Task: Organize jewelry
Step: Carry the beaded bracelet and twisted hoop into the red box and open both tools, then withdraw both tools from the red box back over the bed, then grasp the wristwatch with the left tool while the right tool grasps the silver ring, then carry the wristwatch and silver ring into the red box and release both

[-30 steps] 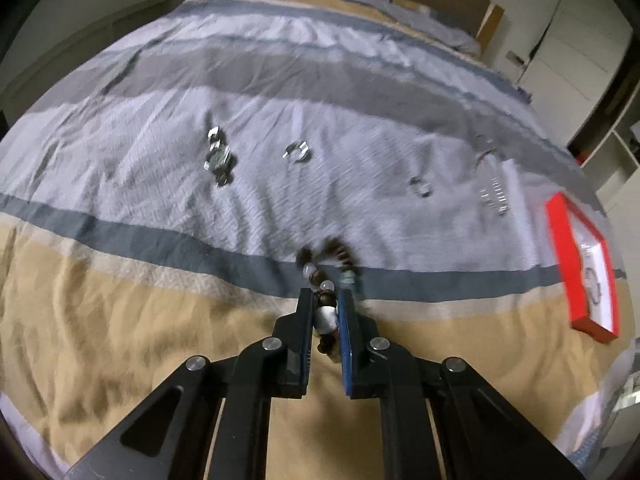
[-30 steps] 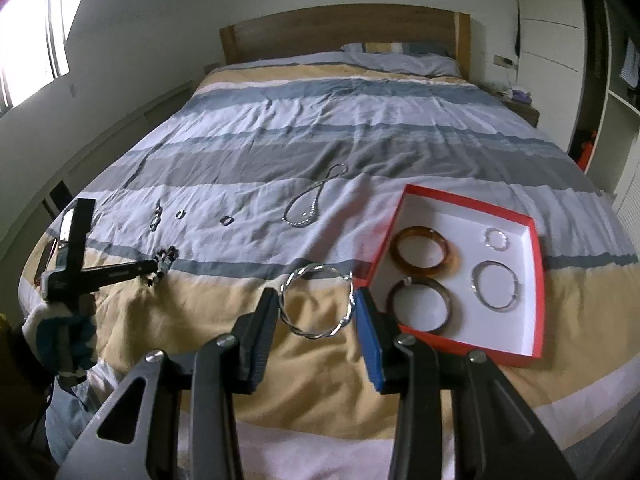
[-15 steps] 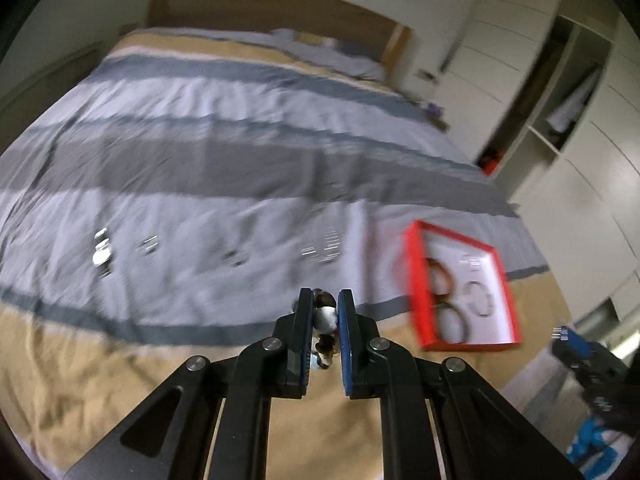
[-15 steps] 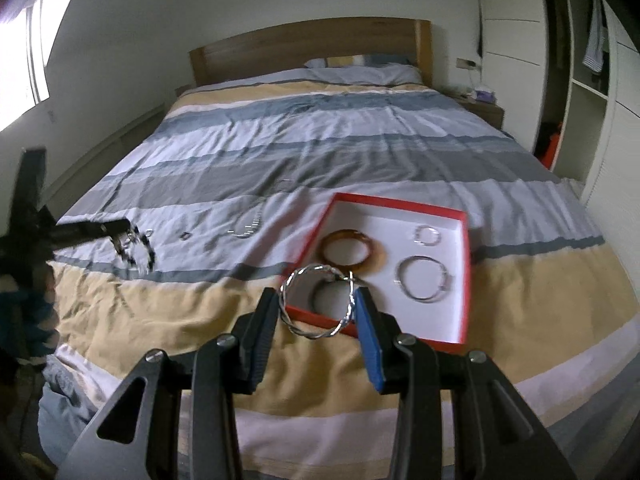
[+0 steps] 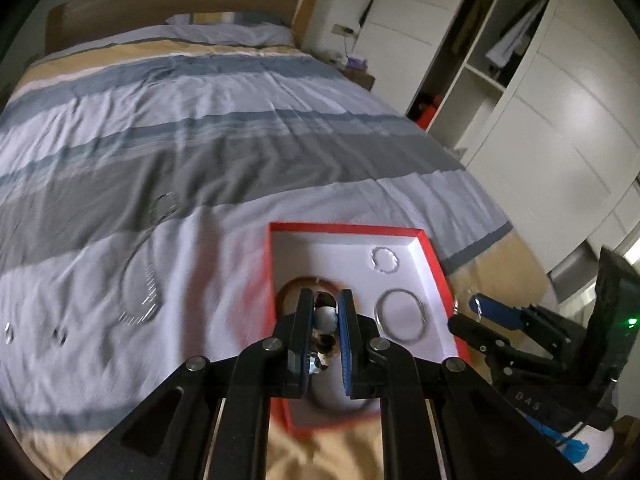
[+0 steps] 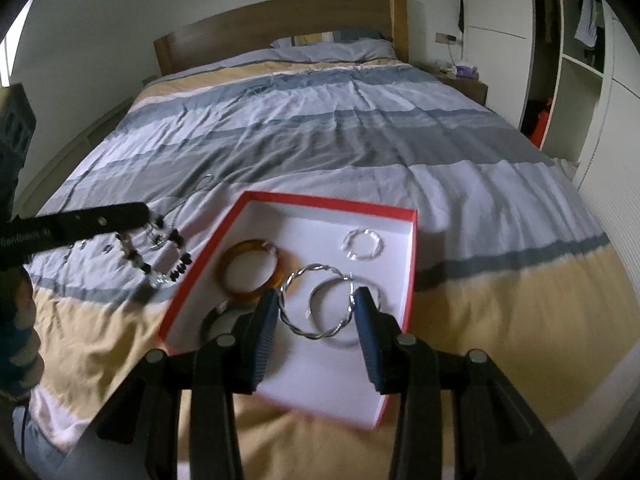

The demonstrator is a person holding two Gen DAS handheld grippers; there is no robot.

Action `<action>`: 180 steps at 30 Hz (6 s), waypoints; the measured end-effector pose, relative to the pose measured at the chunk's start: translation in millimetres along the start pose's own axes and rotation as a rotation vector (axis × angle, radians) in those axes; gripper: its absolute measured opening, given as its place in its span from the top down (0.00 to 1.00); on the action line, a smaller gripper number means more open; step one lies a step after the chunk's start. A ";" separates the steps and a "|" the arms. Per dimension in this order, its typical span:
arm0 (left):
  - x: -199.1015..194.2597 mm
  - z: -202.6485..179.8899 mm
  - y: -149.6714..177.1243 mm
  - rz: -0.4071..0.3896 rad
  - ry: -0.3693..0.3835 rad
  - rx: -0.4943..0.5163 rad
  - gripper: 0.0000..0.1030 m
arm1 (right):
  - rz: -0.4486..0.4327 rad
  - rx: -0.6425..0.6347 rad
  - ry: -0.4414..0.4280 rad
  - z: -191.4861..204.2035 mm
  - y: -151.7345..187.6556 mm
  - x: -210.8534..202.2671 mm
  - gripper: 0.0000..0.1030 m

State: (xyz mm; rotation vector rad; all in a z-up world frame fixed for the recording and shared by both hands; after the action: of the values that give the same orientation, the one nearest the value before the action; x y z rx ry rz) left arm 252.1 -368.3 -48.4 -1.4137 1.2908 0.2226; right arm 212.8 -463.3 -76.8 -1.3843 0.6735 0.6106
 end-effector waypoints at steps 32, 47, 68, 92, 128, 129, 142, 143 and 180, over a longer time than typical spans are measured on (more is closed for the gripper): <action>61.2 11.6 11.6 0.025 -0.049 -0.002 0.73 | 0.139 -0.028 0.084 -30.7 -12.1 67.7 0.53; -76.8 28.1 75.6 -0.047 -0.130 0.035 0.51 | 0.033 -0.060 0.031 54.7 40.2 -73.6 0.53; -240.1 193.6 149.0 -0.196 -0.430 -0.184 0.38 | -0.079 -0.173 -0.100 184.8 36.6 -134.4 0.53; -153.3 413.5 118.1 -0.125 -0.513 -0.431 0.42 | 0.102 -0.315 -0.300 327.8 -6.2 95.7 0.54; -169.7 344.1 111.2 -0.159 -0.409 -0.311 0.77 | 0.062 -0.266 -0.320 329.3 -2.2 57.6 0.82; -172.0 336.4 111.3 -0.161 -0.402 -0.304 0.77 | 0.055 -0.261 -0.315 325.4 -1.9 50.3 0.82; -170.8 187.2 86.1 -0.175 -0.228 -0.134 0.77 | -0.037 -0.148 -0.157 205.3 5.4 -38.7 0.82; -165.5 173.1 82.5 -0.171 -0.206 -0.122 0.77 | -0.039 -0.139 -0.140 192.6 6.7 -42.5 0.82; 63.5 9.7 93.0 0.142 -0.075 0.048 0.75 | 0.233 0.023 -0.008 4.9 84.8 40.9 0.79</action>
State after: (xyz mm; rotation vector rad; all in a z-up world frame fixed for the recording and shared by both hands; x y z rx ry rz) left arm 209.3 -371.9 -153.0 -1.2628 1.3275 0.3354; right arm 178.2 -450.6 -163.6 -1.2911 0.8397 0.7901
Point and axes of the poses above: each gripper's, at about its wrist camera, not at the fingertips, and x roughly the way its jaws point, z to its left, y to its underside, the point moved 10 cm from there along x, roughly the way its jaws point, and after that the axes turned 4 degrees about -x, right-handed, at the moved point
